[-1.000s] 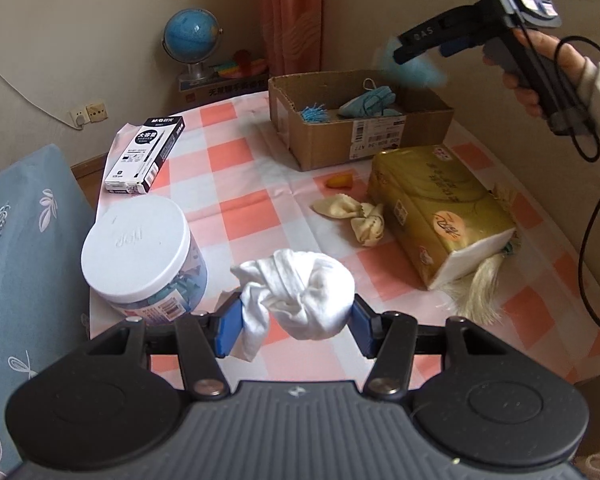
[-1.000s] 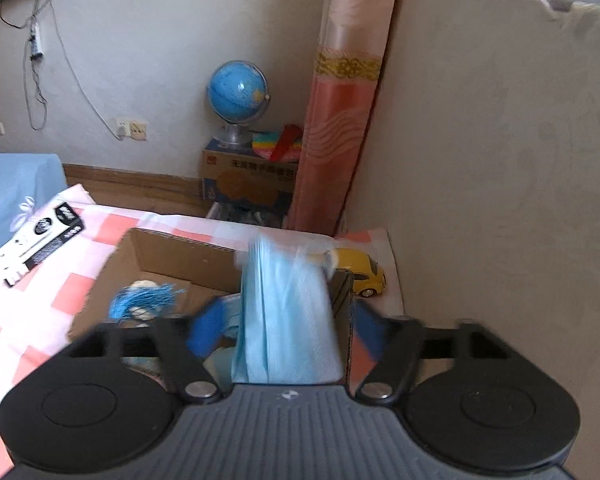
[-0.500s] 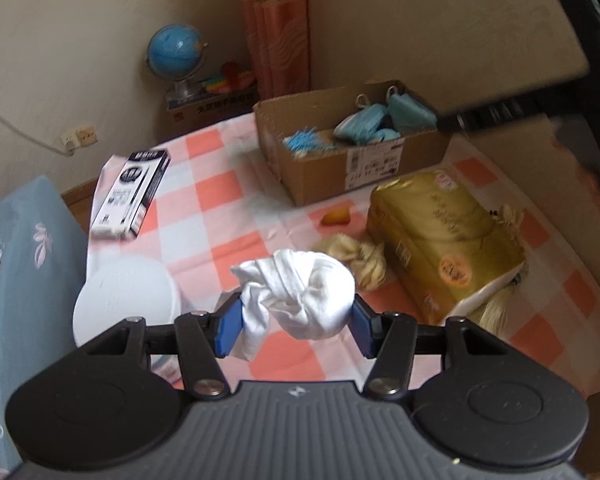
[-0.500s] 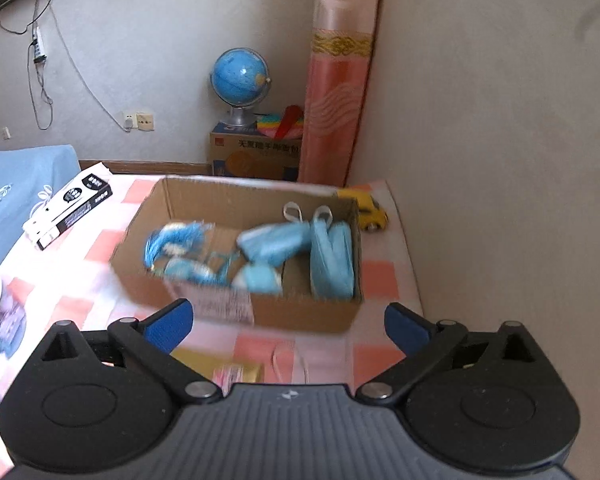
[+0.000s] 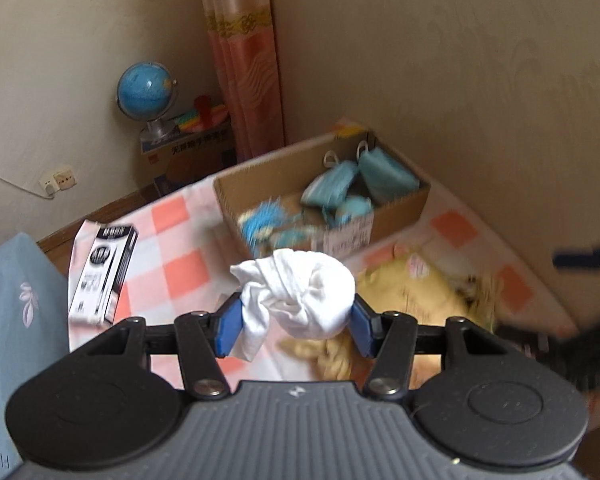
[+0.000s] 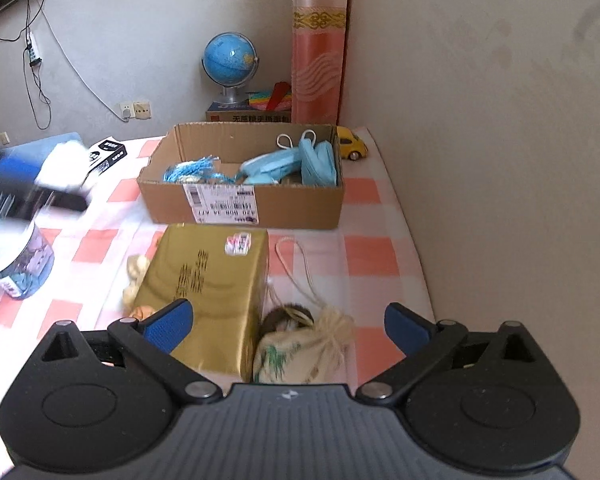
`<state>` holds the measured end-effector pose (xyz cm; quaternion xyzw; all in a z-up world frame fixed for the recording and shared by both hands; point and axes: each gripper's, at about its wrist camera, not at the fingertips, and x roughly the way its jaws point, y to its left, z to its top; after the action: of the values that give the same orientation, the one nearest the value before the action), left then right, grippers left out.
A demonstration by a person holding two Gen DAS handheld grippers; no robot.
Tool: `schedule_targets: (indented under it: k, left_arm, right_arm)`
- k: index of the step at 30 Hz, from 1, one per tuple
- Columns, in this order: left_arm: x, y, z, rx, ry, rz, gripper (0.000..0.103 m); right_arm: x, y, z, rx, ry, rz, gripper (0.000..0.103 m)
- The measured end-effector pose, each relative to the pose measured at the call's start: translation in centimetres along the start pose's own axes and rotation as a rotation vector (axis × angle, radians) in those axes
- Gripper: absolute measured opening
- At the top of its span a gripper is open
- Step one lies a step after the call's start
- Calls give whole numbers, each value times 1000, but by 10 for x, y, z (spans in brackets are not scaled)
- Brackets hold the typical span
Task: Organize soft objects
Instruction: 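Carry the sock with the left gripper over the box and open it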
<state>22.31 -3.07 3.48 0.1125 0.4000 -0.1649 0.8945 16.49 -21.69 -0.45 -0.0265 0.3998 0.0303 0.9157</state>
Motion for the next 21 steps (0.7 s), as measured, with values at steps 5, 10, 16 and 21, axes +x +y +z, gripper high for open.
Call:
schedule_targets:
  k: [5,10,16,21]
  left_arm:
    - [17,-3,33,7,-12,20,55]
    - [41,-5,65,1,-8,24,55]
    - [71,-7,91,-14,-17,36,65]
    - [84,-3,96,-54,-50,87,94]
  right_arm:
    - [-10,-5,-15,20,2,6,103]
    - [-14,-12,-18,51,0,3,103]
    - [-16,-19,-18,67,-10,-9,103]
    - [-16,-24,-18,77,-5,-22,103]
